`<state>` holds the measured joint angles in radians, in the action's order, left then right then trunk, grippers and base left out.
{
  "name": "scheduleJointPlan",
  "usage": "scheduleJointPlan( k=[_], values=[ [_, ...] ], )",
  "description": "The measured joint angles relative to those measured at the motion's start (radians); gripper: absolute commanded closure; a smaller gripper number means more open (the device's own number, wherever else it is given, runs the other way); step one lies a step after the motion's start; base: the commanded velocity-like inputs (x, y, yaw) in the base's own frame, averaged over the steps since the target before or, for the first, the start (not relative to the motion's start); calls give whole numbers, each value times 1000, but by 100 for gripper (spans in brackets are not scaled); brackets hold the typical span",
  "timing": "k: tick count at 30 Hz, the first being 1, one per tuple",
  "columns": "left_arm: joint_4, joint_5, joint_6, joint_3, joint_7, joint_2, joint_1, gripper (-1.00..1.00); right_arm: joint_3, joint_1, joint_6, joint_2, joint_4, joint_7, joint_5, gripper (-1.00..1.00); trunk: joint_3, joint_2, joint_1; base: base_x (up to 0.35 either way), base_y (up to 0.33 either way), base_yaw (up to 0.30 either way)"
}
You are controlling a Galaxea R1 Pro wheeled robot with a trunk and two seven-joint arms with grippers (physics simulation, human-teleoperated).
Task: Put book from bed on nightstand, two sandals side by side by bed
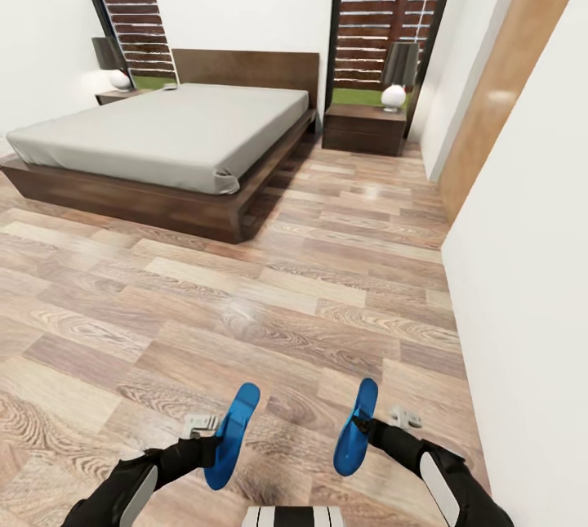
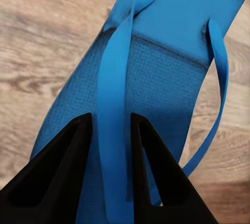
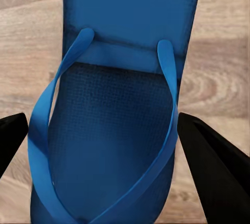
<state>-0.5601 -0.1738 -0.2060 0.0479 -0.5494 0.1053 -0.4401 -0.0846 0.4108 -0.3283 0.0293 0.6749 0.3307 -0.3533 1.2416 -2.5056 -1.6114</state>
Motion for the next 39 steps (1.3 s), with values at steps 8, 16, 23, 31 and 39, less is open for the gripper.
scheduleJointPlan(
  k=[8, 16, 23, 31, 39],
  values=[
    [18, -5, 21, -1, -2, 2, 0, 100, -2, 0, 2, -11, -50, -2, 151, 100, -31, 2, 4, 0, 0, 0],
    [42, -3, 21, 1, 4, -3, 0, 100, -2, 0, 2, -11, -67, -2, 160, 100, -39, 2, 4, 0, 0, 0],
    [62, -6, 20, 1, 4, -4, 0, 100, -3, 0, 2, -11, -79, -3, 157, 100, -43, 3, 5, 0, 0, 0],
    [105, -6, 21, 1, -1, -19, 0, 100, -3, 0, 18, -11, -250, -10, 158, 100, -73, 4, 9, 0, 0, 0],
    [141, -5, 43, 1, 0, -39, 0, 100, -4, 0, 23, -5, -297, -8, 155, 100, -103, 20, 19, 0, 0, 0]
  ],
)
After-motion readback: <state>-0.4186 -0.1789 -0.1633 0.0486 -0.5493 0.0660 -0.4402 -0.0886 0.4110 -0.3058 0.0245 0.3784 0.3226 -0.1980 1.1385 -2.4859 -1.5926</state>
